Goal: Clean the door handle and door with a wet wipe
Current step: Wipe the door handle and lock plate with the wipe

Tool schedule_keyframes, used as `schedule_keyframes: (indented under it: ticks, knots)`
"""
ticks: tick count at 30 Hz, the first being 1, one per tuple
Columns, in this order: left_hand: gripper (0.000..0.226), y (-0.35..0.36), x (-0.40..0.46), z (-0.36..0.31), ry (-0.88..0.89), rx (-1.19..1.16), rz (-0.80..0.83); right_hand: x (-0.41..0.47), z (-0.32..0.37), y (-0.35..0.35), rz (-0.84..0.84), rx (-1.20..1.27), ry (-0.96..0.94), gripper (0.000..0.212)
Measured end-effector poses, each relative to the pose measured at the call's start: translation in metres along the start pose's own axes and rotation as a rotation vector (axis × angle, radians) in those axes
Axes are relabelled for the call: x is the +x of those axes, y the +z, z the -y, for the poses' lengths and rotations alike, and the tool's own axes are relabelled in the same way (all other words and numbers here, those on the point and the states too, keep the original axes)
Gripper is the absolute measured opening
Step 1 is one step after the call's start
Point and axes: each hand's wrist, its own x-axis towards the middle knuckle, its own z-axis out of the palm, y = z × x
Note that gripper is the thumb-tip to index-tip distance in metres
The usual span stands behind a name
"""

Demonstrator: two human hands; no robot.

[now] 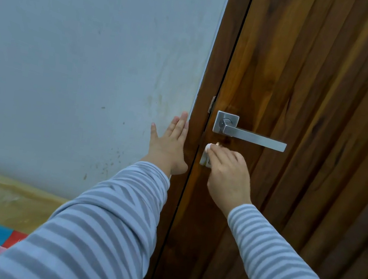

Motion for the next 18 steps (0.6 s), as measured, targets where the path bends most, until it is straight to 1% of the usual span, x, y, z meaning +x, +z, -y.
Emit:
schedule_keyframes:
  ticks: [2, 3, 5, 8, 10, 12, 15, 18]
  knots:
    - [0.107, 0.0, 0.001, 0.001, 0.001, -0.003, -0.001, 0.002, -0.008, 0.002, -0.046, 0.174, 0.15, 0.044]
    - [0.107, 0.001, 0.001, 0.001, 0.0, -0.004, -0.004, 0.004, -0.01, 0.002, -0.043, 0.245, 0.206, 0.047]
    - [0.108, 0.005, 0.003, 0.0, -0.004, 0.003, -0.027, 0.008, -0.012, 0.0, 0.012, 0.288, 0.231, 0.051]
    - [0.115, 0.013, 0.006, -0.001, -0.023, 0.035, -0.06, 0.017, -0.009, -0.001, 0.106, 0.236, 0.14, 0.048]
    - [0.117, 0.016, 0.007, -0.002, -0.034, 0.051, -0.069, 0.024, -0.008, 0.002, 0.125, 0.156, 0.059, 0.038]
    - [0.116, 0.016, 0.007, -0.003, -0.04, 0.052, -0.068, 0.031, -0.008, 0.006, 0.123, 0.08, 0.032, 0.026]
    - [0.114, 0.016, 0.006, -0.004, -0.047, 0.043, -0.063, 0.039, -0.004, 0.011, 0.094, 0.101, 0.103, 0.021]
    - [0.114, 0.014, 0.007, -0.005, -0.047, 0.044, -0.051, 0.044, 0.0, 0.013, 0.119, 0.105, 0.184, 0.017]
